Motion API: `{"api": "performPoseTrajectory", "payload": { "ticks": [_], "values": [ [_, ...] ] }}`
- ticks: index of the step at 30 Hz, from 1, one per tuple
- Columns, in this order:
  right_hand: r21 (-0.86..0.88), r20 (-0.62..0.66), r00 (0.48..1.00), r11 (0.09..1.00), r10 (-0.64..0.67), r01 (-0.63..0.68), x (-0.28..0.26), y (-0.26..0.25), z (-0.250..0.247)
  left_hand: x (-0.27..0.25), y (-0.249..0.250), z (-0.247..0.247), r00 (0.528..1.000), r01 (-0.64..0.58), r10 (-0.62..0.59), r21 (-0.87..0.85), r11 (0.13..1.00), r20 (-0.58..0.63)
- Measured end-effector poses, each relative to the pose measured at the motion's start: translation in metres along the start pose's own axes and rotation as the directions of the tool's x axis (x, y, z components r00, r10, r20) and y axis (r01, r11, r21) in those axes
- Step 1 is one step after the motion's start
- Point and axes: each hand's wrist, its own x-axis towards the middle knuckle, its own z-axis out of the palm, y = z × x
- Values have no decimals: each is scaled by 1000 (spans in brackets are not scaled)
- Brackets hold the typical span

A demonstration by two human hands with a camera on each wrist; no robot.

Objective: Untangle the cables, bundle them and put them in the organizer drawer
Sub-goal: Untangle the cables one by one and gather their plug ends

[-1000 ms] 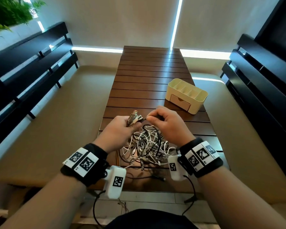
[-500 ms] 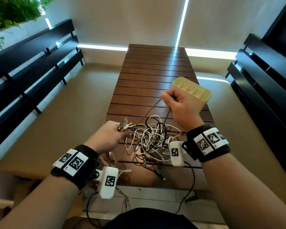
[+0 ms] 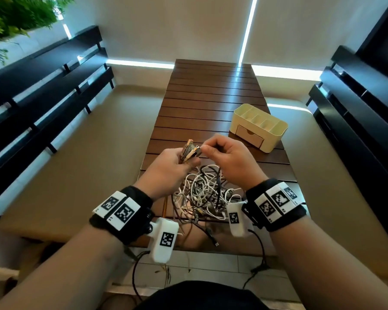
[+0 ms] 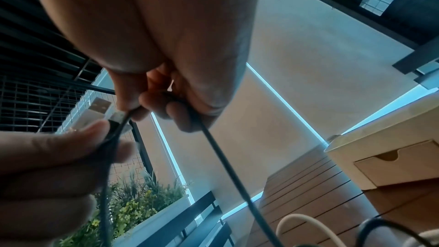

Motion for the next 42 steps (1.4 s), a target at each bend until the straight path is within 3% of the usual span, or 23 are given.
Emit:
{"api": "performPoseTrajectory", "payload": {
  "ticks": [2, 4, 7, 10, 13, 15, 17, 19, 23, 25, 27, 29, 32, 36, 39, 42],
  "values": [
    [27, 1, 1000, 1000, 8, -8, -4, 4, -4, 0, 0, -3, 1000, -17, 17, -5, 1000, 6],
    [40, 88, 994, 997, 64, -68, -12, 8, -3, -2, 5, -8, 996, -54, 51, -41, 998, -77],
    [-92, 234, 954, 981, 189, -172, -23, 30, 4, -2, 12, -23, 971, -93, 23, -286, 954, -239],
    [-116, 191, 942, 959, 276, -258, -27, 49, 7, -1, 3, -39, 953, -64, -46, -347, 936, -300],
    [11, 45, 965, 966, 259, -260, -11, 33, -3, -2, -20, -37, 955, 148, -191, -195, 970, -225],
    [51, -100, 981, 986, 164, -159, 8, 11, -13, -7, -31, -31, 952, 276, -273, 6, 961, -140],
    [54, -172, 984, 998, 54, -46, 22, -7, -21, -12, -33, -26, 947, 318, -309, 144, 937, -85],
    [-3, -137, 990, 1000, 19, -19, 25, -11, -22, -14, -32, -24, 954, 289, -274, 133, 948, -122],
    [-217, 85, 993, 974, 87, -67, 9, 2, -10, -13, -14, -31, 931, 115, -122, -41, 992, -343],
    [-187, 129, 988, 980, 86, -61, 4, 2, 1, -10, -6, -29, 958, 24, -20, 10, 1000, -286],
    [-130, 113, 993, 991, 42, -27, 4, -3, 8, -7, 0, -21, 993, -15, 26, 98, 995, -117],
    [-95, 97, 995, 995, 13, -4, 6, -7, 8, -4, 1, -14, 1000, -13, 14, 124, 992, -9],
    [-77, 104, 994, 997, 25, -17, 3, -5, 1, 0, 0, -12, 1000, -28, 29, 88, 996, -10],
    [-48, 160, 982, 994, 102, -95, -14, 14, 2, -1, 4, -18, 971, -95, 102, 43, 995, -214],
    [-78, 177, 959, 975, 220, -210, -27, 38, 10, -2, 3, -30, 950, -94, 41, -159, 983, -308],
    [-49, 88, 963, 967, 253, -250, -26, 39, 8, -6, -11, -37, 943, 14, -50, -112, 994, -329]
  ]
}}
